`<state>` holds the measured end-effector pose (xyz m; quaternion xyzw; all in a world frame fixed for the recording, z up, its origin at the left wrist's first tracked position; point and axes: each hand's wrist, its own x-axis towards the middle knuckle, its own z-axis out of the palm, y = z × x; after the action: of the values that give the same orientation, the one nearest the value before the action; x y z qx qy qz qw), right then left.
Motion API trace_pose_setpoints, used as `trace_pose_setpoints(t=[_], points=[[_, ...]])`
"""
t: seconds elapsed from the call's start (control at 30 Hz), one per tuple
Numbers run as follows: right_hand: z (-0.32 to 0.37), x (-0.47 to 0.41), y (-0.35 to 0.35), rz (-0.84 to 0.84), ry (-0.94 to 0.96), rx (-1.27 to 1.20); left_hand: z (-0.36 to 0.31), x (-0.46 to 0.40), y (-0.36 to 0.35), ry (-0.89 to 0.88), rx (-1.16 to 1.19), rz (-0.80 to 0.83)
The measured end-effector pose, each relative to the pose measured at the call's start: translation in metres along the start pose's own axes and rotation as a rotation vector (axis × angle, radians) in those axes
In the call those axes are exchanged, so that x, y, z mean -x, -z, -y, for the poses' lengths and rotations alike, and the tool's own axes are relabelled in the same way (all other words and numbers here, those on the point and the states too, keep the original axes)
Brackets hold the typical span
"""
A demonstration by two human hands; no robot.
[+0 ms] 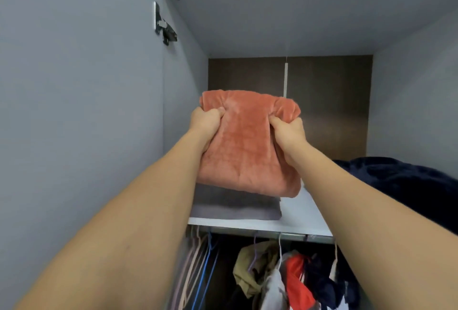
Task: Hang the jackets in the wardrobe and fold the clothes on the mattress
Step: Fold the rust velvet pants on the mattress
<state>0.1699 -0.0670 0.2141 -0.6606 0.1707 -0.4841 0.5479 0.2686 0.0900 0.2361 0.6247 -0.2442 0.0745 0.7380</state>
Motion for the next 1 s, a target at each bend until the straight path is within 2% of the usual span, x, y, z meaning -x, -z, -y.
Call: trace_pose_setpoints(t=[0.13, 0.27, 0.47, 0.7, 0.8, 0.87, 0.9, 0.93, 1.0], points=[[0.0, -0.051, -0.012, 0.023, 0.079, -0.079, -0.005, -0.046, -0.027, -0.16, -0.054, -0.074], [-0.018, -0.105, -0.019, 0.031, 0.074, -0.131, 0.001, -0.086, -0.056, -0.224, -0.128, -0.074], [-0.049, -0.172, -0.054, 0.068, -0.003, -0.096, 0.03, -0.154, -0.08, -0.182, -0.236, -0.115], [-0.106, -0.226, -0.106, 0.099, -0.142, 0.063, 0.092, -0.237, -0.087, 0.002, -0.389, -0.119], [-0.141, -0.243, -0.13, 0.134, -0.188, 0.209, 0.13, -0.27, -0.091, 0.137, -0.655, -0.064], [-0.17, -0.247, -0.141, 0.204, -0.258, 0.347, 0.156, -0.285, -0.091, 0.106, -0.859, -0.064], [-0.184, -0.247, -0.145, 0.241, -0.296, 0.441, 0.167, -0.287, -0.093, 0.048, -0.899, -0.047], [-0.195, -0.247, -0.146, 0.281, -0.317, 0.535, 0.179, -0.287, -0.096, -0.032, -0.921, 0.036], [-0.213, -0.251, -0.148, 0.357, -0.306, 0.679, 0.206, -0.284, -0.102, -0.078, -1.003, 0.38]])
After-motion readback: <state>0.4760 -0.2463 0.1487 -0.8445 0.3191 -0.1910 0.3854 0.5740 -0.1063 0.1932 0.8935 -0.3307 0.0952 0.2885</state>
